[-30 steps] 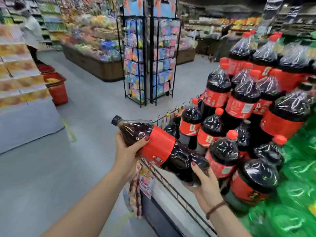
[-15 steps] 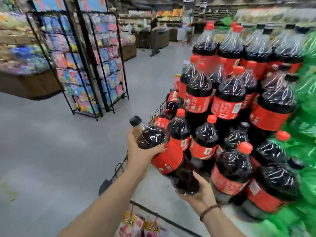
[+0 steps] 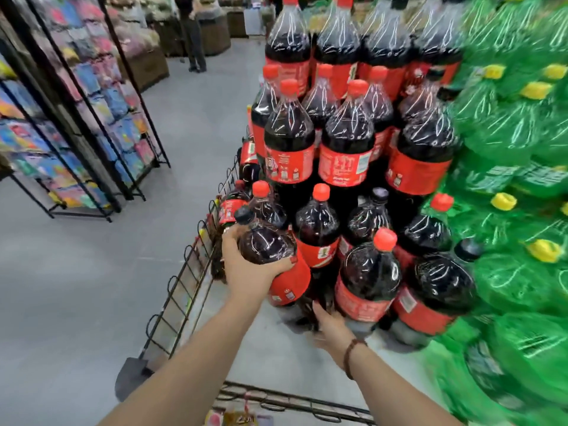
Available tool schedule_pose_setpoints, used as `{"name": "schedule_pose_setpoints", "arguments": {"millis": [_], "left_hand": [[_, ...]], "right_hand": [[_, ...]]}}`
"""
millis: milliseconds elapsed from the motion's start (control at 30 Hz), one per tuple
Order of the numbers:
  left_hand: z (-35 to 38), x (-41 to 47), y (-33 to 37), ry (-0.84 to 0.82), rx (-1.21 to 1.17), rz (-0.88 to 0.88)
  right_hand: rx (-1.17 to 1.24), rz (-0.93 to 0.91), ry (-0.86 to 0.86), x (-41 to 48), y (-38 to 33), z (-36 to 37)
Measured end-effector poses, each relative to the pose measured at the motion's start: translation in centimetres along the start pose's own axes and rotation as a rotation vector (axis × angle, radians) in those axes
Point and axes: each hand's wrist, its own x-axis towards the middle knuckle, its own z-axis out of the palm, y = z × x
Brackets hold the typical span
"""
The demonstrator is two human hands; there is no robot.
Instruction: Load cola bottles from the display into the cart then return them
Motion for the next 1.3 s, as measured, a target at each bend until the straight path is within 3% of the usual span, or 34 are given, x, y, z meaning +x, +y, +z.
{"name": "schedule_pose_setpoints", "arguments": {"millis": [233,533,700,867,1100,1200,1300], "left_hand": [[2.2,-0.7,-1.4,-0.083,0.109,0.009],[2.7,-0.7,-1.2,-0.196,0.133,-0.011],[1.6,-0.8,-0.7,-0.3,0.0,-0.105],[-0.6,-1.7,-1.6,-0.298,-0.367,-0.345],[-1.8,-3.6,-5.8,-0.484,0.014,-0.5],[-0.9,-4.5,-6.9,-0.582,0.02,-0.428],[0.3,-4.7,-7.8,-0.56,-0.009,-0.372]], "right_hand": [[-0.305,-0.342,-0.128,-1.6,-0.4,-1.5],[-0.485,-0.74,-0.086,-4.6,-4.3,-1.5],[-0.415,-0.72,-0.012,-4.8,-5.1,-0.2],[-0.529,-0.674,0.071,-5.1,-4.7,-0.4],[-0.641,-0.629,0.145,-6.7,-6.3,-0.9],[-0.664,-0.669,0.204,-7.9,-7.2,-0.7],[-0.729,-0.746,0.287,-8.9,-8.4,-0.3]]}}
